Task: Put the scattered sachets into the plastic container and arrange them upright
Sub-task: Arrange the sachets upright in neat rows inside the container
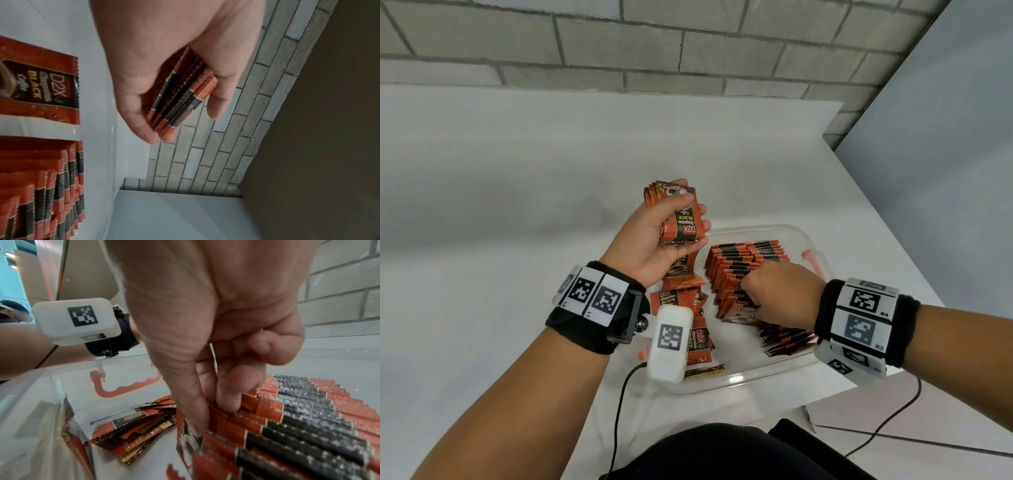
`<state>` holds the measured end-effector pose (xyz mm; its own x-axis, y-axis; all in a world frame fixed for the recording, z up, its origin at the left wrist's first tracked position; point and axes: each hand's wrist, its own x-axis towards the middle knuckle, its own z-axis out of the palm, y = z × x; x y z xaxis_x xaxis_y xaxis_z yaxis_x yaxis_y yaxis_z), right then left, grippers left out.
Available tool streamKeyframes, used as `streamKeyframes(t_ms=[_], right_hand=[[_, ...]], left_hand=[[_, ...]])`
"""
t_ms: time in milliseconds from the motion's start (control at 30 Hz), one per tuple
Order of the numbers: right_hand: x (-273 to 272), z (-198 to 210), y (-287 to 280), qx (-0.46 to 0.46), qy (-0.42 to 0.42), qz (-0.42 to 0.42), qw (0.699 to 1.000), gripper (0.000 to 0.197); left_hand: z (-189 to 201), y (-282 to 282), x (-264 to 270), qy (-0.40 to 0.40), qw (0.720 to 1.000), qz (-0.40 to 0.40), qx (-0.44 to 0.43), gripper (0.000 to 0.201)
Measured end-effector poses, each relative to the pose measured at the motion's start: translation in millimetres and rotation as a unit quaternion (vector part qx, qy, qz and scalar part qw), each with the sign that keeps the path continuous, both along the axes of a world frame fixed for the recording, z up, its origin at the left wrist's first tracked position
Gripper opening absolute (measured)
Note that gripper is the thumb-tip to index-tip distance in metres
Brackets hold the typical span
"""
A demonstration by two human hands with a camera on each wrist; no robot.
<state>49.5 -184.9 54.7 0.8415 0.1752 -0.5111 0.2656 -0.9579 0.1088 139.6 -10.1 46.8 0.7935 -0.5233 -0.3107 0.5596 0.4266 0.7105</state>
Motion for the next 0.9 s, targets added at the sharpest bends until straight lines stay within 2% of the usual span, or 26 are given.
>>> streamKeyframes(t_ms=[67,167,333,400,467,567,633,667,733,800,900], right_hand=[[0.1,-0.2,-0.4,0.006,-0.007,-0.005,1.0,0.02],[0.5,1.3,-1.5,0.015,-0.008,-0.015,1.0,0.015],[1.9,18.5,-7.8,0.033,-0.028,-0.037,0.998,0.012],[5.8,29.1,-15.4,0.086,-0.064,-0.073,0.992,0.015],[10.6,39.8,-21.5,0.212,-0.115,-0.122,0.963,0.018],[18.0,52.2,-22.4,0.409,-0.179,-0.21,0.87,0.029],[20.2,56.1,-18.5,0.491,-0.166,-0.258,0.815,0.039],[20.2,56.1,-16.3,0.511,-0.154,-0.269,0.802,0.044],[18.8,53.3,-13.0,0.525,-0.136,-0.272,0.795,0.047],[17.1,50.9,-11.4,0.542,-0.125,-0.277,0.783,0.04],[14.6,50.2,-12.3,0.577,-0.13,-0.306,0.746,0.032]], left_hand=[[-0.5,-0.5,0.5,0.0,1.0,-0.001,-0.002,0.044],[-1.3,-0.9,0.7,-0.001,1.0,-0.002,-0.001,0.044],[1.3,-2.4,-1.2,0.008,1.0,-0.001,-0.002,0.025],[3.1,-3.4,-3.9,0.002,1.0,-0.022,-0.003,0.032],[5.2,-5.5,-7.2,-0.012,0.998,-0.055,0.009,0.042],[7.1,-11.1,-11.1,-0.033,0.995,-0.095,0.027,0.048],[7.4,-15.0,-13.9,-0.043,0.992,-0.115,0.023,0.047],[7.6,-16.6,-15.4,-0.047,0.991,-0.124,0.021,0.045],[7.9,-18.4,-19.0,-0.051,0.989,-0.14,0.017,0.038],[8.0,-19.6,-21.5,-0.047,0.988,-0.149,0.009,0.035],[9.8,-20.2,-24.5,-0.035,0.989,-0.144,0.002,0.036]])
